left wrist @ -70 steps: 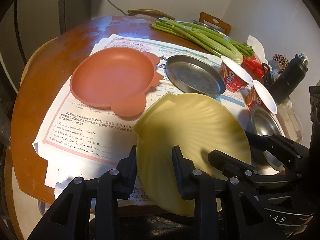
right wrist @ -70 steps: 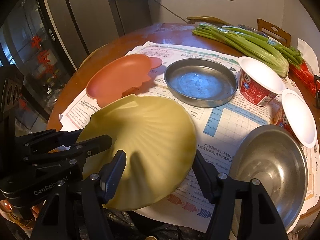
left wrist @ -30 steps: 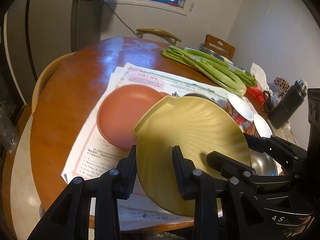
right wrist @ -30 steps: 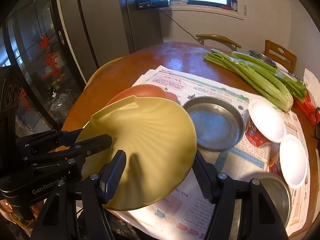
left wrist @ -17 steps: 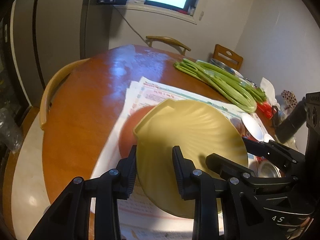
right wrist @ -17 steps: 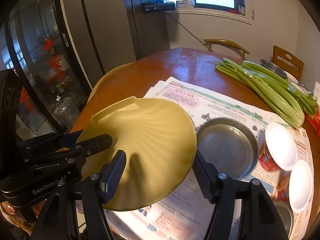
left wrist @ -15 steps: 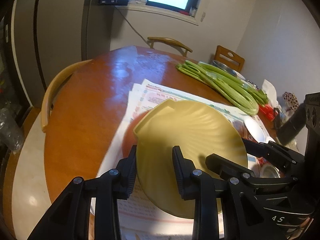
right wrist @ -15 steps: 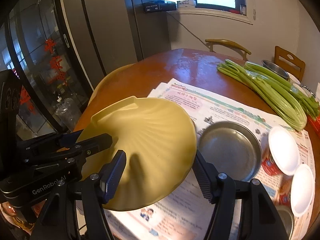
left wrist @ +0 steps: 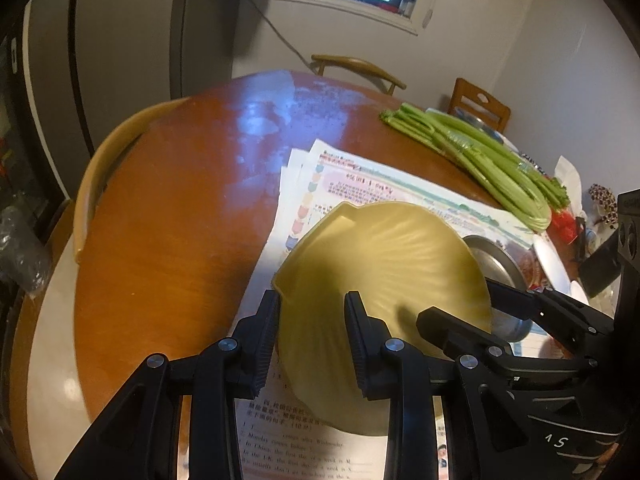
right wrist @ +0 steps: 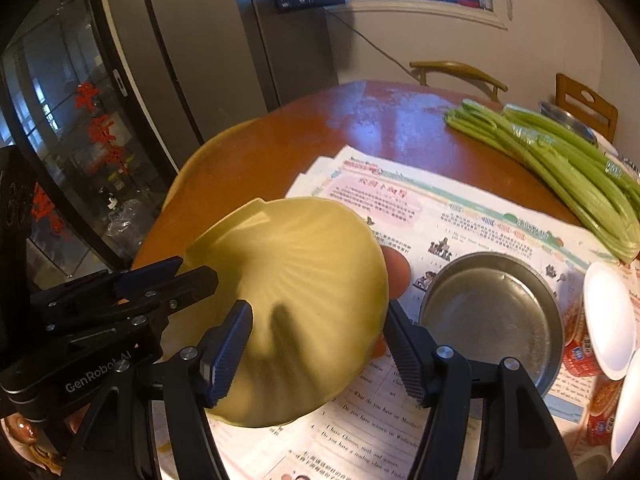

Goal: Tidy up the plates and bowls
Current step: 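Lift the yellow shell plate with the left tool over the terracotta plate, then lower the yellow plate onto the terracotta plate and open the left tool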

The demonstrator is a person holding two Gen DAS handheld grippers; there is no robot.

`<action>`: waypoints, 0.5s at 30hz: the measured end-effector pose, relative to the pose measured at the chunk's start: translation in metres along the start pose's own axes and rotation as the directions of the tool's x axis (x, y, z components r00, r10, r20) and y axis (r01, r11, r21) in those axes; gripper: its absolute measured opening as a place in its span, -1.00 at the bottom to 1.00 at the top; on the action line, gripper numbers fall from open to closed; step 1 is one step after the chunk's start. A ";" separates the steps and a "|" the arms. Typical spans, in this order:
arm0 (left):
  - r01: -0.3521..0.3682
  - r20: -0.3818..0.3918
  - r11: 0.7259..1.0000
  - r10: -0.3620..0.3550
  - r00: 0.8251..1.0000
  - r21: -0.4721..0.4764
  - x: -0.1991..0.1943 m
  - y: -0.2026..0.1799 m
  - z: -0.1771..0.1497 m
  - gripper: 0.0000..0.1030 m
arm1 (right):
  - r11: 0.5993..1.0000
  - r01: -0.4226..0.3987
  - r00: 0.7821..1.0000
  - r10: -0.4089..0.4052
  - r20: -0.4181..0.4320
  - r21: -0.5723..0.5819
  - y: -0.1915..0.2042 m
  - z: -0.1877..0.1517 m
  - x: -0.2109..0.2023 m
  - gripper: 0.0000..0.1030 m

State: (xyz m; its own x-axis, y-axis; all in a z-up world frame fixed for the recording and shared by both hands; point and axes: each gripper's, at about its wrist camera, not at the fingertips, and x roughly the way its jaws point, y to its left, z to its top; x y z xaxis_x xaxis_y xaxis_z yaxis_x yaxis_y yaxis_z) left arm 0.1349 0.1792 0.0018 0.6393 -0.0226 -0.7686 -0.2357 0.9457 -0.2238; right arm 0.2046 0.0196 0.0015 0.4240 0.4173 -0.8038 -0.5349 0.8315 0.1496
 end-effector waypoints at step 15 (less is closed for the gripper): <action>0.001 -0.027 1.000 -0.001 1.000 0.013 0.022 0.001 -0.001 -0.38 | 0.998 0.053 0.998 -0.052 -0.036 0.019 -0.010 -0.003 0.025 0.30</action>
State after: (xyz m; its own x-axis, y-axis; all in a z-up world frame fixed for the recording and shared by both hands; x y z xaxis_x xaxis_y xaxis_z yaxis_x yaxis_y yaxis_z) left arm 0.1481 0.1796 -0.0154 0.6196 -0.0319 -0.7843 -0.2257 0.9497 -0.2169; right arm 0.2187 0.0206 -0.0214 0.4245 0.3598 -0.8308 -0.4977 0.8593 0.1179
